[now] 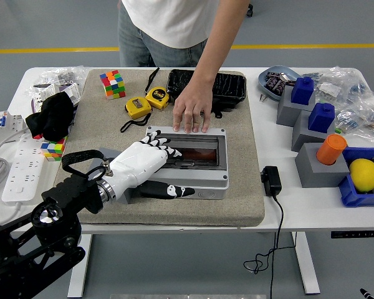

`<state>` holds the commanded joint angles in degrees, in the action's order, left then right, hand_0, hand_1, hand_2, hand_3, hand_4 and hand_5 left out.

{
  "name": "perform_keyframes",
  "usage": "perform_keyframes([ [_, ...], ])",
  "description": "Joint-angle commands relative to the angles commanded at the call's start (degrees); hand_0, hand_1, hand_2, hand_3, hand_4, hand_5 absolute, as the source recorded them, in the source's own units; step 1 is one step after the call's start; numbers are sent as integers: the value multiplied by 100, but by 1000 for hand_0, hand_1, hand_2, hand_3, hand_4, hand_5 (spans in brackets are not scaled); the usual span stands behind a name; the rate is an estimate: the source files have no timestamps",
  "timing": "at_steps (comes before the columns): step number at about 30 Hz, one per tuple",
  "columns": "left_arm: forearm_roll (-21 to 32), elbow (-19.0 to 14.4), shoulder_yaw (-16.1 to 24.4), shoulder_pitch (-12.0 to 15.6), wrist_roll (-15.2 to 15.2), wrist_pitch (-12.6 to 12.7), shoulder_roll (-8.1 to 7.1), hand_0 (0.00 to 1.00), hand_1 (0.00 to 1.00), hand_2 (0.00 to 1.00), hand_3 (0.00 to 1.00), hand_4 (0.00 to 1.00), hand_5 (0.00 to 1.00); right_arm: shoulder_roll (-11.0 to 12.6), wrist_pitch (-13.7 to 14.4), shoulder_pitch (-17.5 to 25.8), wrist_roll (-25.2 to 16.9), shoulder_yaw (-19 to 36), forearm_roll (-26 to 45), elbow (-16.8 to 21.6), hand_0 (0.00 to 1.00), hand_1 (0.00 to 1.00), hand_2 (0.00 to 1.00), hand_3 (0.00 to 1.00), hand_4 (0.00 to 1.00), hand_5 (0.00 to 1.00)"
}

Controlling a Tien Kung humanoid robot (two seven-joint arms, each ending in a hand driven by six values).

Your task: Fetch the battery,place it into the box,close the lid of the box

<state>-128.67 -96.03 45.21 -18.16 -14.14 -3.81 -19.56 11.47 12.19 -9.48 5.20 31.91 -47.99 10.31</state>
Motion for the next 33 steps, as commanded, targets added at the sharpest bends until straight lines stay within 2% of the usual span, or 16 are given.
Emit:
perform_keyframes([
  [4, -50, -100, 346, 0, 108, 166, 109, 998, 949, 809, 776, 998, 998, -1, -1, -23, -10, -28, 28, 0, 915, 783, 764, 789, 998, 998],
  [6, 173, -117, 562, 30, 236, 240, 174, 998, 949, 809, 776, 998, 998, -4, -3, -25, -14, -40, 45, 0, 915, 783, 764, 789, 998, 998],
  [9, 854, 10, 1074, 152, 681, 287, 370, 998, 949, 809, 776, 998, 998, -18, -5, -14, -1, -9, 15, 0, 915, 783, 764, 789, 998, 998],
  [10, 1077, 38, 1232, 183, 795, 271, 414, 998, 913, 824, 778, 998, 998, -22, -5, -13, 0, -10, 16, 0, 913, 783, 764, 789, 998, 998],
  [12, 1598, 94, 1642, 302, 1009, 195, 566, 998, 913, 824, 778, 998, 998, -32, -6, -18, -20, -100, 114, 0, 913, 783, 764, 789, 998, 998],
  [15, 2306, 129, 2092, 401, 1082, 12, 706, 998, 913, 824, 778, 998, 998, -41, 5, -25, -26, -77, 113, 0, 913, 783, 764, 789, 998, 998],
  [16, 2567, 141, 2238, 429, 1108, -27, 743, 933, 871, 817, 779, 998, 998, -42, 6, -24, -22, -59, 96, 0, 910, 783, 764, 789, 998, 998],
  [23, 4243, 338, 3184, 642, 1241, -415, 1009, 908, 871, 818, 784, 998, 996, -26, 11, -57, -65, -226, 289, 0, 901, 782, 765, 789, 998, 998],
  [27, 5211, 498, 3698, 711, 1416, -434, 1148, 908, 871, 818, 784, 998, 996, -41, 20, -49, -57, -259, 313, 0, 901, 782, 765, 789, 998, 998],
  [28, 5434, 530, 3801, 728, 1450, -421, 1180, 874, 899, 882, 836, 998, 984, -44, 21, -44, -52, -256, 307, 0, 895, 782, 764, 789, 998, 998],
  [33, 6663, 810, 4342, 839, 1507, -315, 1359, 874, 899, 882, 836, 998, 984, -35, 22, -37, -45, -216, 271, 0, 895, 782, 764, 789, 998, 998],
])
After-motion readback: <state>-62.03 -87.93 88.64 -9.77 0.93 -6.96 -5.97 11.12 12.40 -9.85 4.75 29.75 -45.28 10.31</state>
